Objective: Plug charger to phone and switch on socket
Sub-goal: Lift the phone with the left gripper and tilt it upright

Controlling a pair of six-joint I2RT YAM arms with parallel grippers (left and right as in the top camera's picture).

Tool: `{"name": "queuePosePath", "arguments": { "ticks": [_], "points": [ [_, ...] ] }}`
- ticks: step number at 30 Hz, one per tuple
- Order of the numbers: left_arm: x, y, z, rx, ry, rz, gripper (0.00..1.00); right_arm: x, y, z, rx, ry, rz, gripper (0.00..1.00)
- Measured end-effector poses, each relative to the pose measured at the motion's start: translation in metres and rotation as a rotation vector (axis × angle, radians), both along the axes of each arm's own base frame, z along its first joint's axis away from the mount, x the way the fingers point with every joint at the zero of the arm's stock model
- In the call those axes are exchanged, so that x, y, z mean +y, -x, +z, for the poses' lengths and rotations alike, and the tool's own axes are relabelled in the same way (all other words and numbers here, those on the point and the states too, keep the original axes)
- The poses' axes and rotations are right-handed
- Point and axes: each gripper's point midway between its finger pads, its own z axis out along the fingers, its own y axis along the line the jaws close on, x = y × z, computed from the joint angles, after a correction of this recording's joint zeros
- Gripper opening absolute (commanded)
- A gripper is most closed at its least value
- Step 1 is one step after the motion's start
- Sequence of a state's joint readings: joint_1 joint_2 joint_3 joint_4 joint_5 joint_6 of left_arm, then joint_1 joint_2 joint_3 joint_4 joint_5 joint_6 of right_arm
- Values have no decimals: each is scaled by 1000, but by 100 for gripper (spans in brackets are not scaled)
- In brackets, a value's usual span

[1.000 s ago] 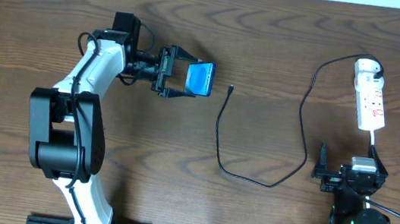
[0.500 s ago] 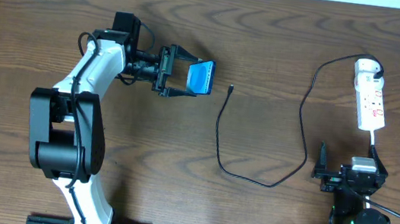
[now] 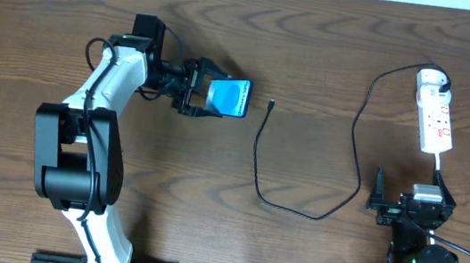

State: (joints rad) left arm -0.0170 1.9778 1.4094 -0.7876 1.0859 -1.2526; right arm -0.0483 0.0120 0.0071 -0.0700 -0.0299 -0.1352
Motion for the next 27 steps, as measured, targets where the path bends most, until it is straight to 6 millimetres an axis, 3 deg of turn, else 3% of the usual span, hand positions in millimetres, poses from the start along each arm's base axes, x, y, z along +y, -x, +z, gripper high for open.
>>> {"name": "queuePosePath", "arguments": {
  "ticks": [7, 13, 27],
  "points": [
    [32, -4, -39, -76, -300, -25, 64, 0, 0, 0, 0, 0, 0, 99],
    [62, 8, -65, -89, -561, -118, 64, 0, 0, 0, 0, 0, 0, 99],
    [74, 10, -76, -163, -722, -241, 64, -1, 0, 1, -6, 1, -4, 99]
  ]
}}
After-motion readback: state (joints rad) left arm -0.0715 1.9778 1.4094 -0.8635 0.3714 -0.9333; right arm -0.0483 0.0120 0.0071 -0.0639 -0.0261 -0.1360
